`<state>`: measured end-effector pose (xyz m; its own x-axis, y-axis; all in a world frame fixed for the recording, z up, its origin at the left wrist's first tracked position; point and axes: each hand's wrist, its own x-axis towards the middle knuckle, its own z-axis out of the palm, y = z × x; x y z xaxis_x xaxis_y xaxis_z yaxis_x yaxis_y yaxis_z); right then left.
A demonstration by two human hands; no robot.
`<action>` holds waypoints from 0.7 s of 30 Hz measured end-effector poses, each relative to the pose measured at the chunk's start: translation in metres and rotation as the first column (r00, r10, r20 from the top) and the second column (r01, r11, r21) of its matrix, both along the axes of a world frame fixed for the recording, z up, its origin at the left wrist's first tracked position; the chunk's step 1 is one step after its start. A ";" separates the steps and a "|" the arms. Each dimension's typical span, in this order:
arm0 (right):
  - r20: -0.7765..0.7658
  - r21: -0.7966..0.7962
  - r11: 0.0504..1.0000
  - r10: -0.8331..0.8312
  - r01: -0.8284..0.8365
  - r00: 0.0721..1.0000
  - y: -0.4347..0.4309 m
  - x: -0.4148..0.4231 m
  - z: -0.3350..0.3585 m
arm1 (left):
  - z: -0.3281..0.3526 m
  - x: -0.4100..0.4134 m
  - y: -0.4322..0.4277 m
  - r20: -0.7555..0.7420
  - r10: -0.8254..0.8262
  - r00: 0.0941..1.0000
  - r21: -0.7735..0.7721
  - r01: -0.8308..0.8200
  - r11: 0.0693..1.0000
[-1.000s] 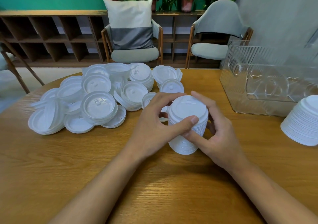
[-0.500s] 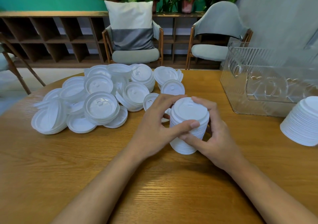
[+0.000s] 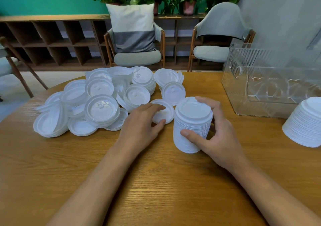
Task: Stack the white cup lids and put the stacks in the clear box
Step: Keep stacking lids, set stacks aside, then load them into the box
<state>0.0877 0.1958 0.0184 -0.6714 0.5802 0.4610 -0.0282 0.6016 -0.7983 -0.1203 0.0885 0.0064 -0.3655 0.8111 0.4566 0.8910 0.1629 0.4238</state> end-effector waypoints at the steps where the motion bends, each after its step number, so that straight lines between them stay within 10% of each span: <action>1: 0.000 0.000 1.000 0.000 0.000 1.000 0.000 0.000 0.000 | 0.001 0.001 0.000 0.008 0.003 1.000 -0.011 -0.003 1.000; 21: 0.000 -0.004 1.000 -0.002 0.002 1.000 0.001 -0.001 0.000 | 0.006 0.011 -0.001 -0.055 -0.139 0.989 -0.083 0.134 0.987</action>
<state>0.0870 0.1967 0.0180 -0.6702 0.5836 0.4585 -0.0272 0.5981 -0.8010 -0.1093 0.0877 0.0120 -0.2224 0.8858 0.4074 0.9307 0.0684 0.3593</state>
